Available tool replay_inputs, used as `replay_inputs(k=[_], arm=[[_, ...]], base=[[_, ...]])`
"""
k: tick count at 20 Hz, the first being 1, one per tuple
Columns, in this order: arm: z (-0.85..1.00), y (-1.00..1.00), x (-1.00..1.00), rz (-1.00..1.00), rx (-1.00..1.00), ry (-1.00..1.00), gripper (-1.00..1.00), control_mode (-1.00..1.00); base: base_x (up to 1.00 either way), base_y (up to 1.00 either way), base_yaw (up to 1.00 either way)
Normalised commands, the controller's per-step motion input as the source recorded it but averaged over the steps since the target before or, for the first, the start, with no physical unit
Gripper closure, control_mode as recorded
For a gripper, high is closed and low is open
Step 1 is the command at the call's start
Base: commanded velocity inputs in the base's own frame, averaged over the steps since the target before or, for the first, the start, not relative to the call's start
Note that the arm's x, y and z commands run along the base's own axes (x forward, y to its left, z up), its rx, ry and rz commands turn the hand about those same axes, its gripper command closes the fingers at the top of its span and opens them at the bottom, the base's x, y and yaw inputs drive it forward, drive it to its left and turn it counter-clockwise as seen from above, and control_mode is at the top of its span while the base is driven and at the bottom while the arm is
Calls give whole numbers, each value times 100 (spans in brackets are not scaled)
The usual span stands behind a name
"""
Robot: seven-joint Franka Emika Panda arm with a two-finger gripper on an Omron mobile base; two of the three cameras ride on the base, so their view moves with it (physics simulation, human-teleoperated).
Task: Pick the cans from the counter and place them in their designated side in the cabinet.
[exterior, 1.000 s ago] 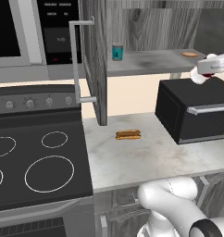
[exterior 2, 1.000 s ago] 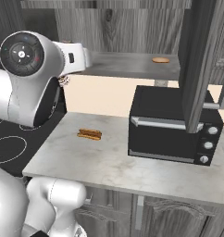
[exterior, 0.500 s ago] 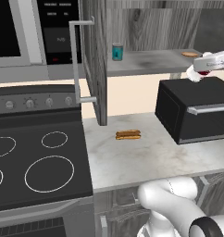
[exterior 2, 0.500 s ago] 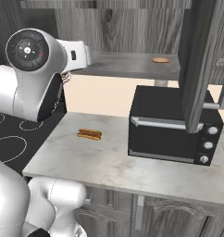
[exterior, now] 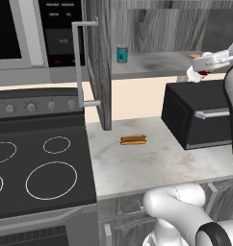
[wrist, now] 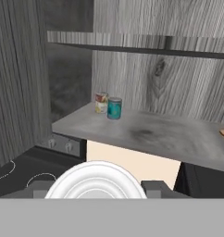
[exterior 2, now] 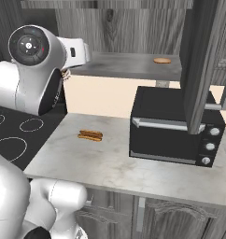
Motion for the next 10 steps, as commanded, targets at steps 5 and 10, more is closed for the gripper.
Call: replay_inputs(k=[5,10], arm=[[0,2,15,0,0,0,100,-100],[0,0,17,1,0,0,100,-100]], base=[[0,0,0],[0,0,0]])
